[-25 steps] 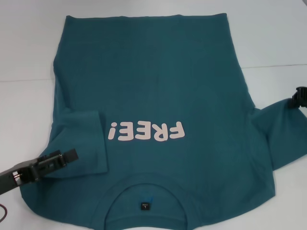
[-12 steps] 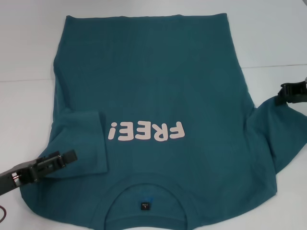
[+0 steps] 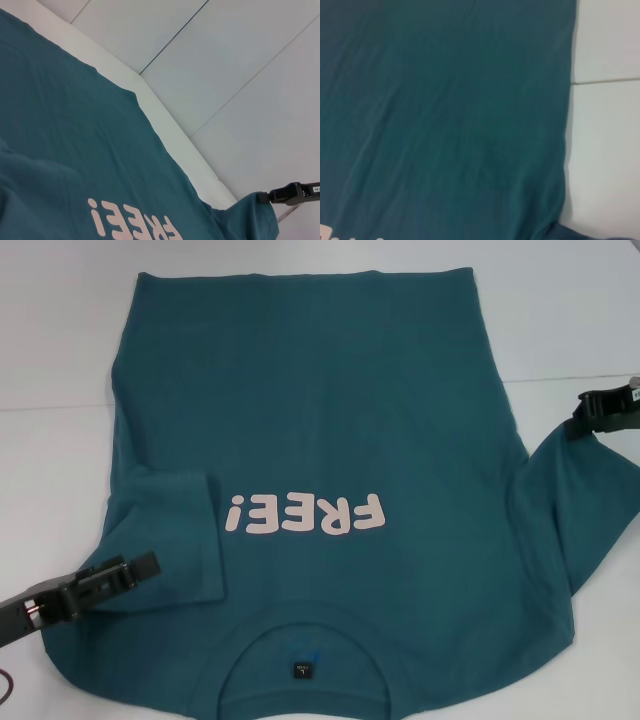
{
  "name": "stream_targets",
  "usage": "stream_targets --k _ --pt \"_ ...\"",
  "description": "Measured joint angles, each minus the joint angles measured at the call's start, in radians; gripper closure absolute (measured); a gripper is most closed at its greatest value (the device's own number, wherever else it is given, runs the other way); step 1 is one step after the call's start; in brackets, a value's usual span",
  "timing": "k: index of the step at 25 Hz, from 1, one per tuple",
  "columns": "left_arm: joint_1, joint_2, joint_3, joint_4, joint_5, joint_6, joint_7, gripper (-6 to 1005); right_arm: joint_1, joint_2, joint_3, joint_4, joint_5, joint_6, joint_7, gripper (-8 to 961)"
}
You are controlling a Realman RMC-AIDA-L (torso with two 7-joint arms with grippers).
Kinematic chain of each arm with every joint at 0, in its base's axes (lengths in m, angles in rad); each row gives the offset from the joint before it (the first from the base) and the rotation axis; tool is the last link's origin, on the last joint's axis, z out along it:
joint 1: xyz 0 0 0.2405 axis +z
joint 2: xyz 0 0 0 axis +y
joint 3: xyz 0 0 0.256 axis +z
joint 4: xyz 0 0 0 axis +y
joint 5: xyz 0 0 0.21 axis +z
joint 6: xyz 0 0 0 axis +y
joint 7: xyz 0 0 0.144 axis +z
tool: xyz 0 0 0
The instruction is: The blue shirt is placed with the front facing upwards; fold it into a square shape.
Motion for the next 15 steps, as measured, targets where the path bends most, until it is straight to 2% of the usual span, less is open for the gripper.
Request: stream_targets --k 5,15 --pt "0.0 0.0 0.0 0.0 0.0 0.0 -0.002 50 0.02 0.008 0.001 0.0 -0.039 0.0 0.003 940" --pt "-0.001 0.0 0.0 0.0 0.0 -0.002 -0.002 49 0.022 0.009 -0.001 -0.011 -0.062 0.031 0.035 939"
